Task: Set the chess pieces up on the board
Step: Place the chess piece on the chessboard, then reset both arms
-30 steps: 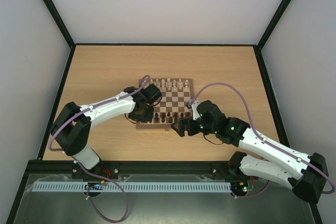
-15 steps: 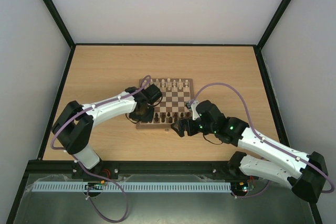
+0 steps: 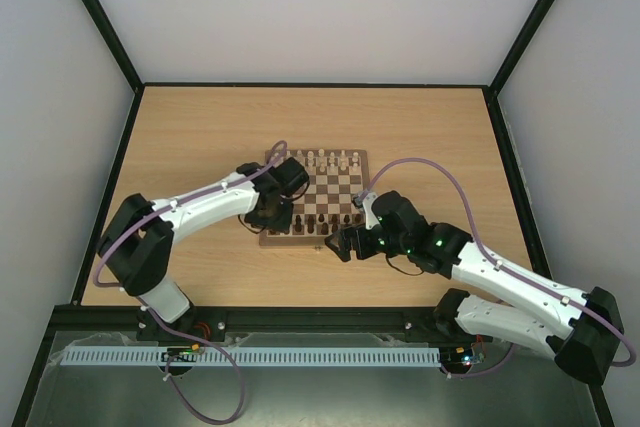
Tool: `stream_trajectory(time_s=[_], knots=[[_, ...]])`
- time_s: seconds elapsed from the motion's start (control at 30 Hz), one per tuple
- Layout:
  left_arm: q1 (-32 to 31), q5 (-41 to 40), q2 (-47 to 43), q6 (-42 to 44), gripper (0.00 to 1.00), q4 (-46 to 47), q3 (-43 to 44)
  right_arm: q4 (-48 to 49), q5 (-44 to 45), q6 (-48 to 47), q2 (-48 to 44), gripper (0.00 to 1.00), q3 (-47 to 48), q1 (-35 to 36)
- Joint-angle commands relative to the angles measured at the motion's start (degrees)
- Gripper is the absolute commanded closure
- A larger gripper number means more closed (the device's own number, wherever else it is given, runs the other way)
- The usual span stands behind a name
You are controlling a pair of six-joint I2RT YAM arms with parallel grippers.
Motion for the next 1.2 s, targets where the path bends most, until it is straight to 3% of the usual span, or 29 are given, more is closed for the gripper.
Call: stream_trajectory(time_s=[0.0,0.1,0.33,0.4,0.43,0.47,0.57,0.73,0.93,1.17], knots=[[0.22,-1.82,-4.04,-0.12,0.65,-4.17,4.3,0.55,-0.62,-0.71,0.68,0.01,-0.37,-0.01],[0.22,-3.27,-6.15,-0.39,0.6,-4.9,6.17,0.42,0.02,-0.73,1.04,0.01,-0.35,-0.01],[0.04,-3.01,-18.88,-1.99,0.31,3.17,3.5,0.63,4.62,-0.71,0.65,0.01,-0.2,0.0],[-0.28,-2.91,-24.1,-2.71,0.16,8.31,-0.14,0.93,6.68,-0.62,0.56,0.01,-0.47,-0.07],[-0.37,-3.04,-26.53,-3.2,0.03,12.24,-2.2,1.07,7.7,-0.62,0.61,0.01,-0.64,-0.03],[-0.44,-3.28,-29.12,-3.77,0.01,15.13,-4.34,1.2,8.65,-0.63,0.69,0.01,-0.79,-0.04],[-1.1,-5.33,-35.75,-5.58,0.01,23.57,-11.65,2.16,11.1,-0.61,1.31,0.01,-1.07,-0.05],[-1.34,-17.8,-40.42,-10.27,0.01,28.03,-19.93,3.68,14.34,-2.44,2.99,0.01,-2.0,-0.06],[-1.28,-19.94,-42.96,-9.22,0.01,29.96,-23.68,2.88,16.85,-2.34,2.27,0.01,-2.55,-0.02],[-1.19,-20.58,-43.0,-8.36,0.01,36.79,-28.23,4.32,28.5,-1.14,1.42,0.01,-0.37,-0.22]])
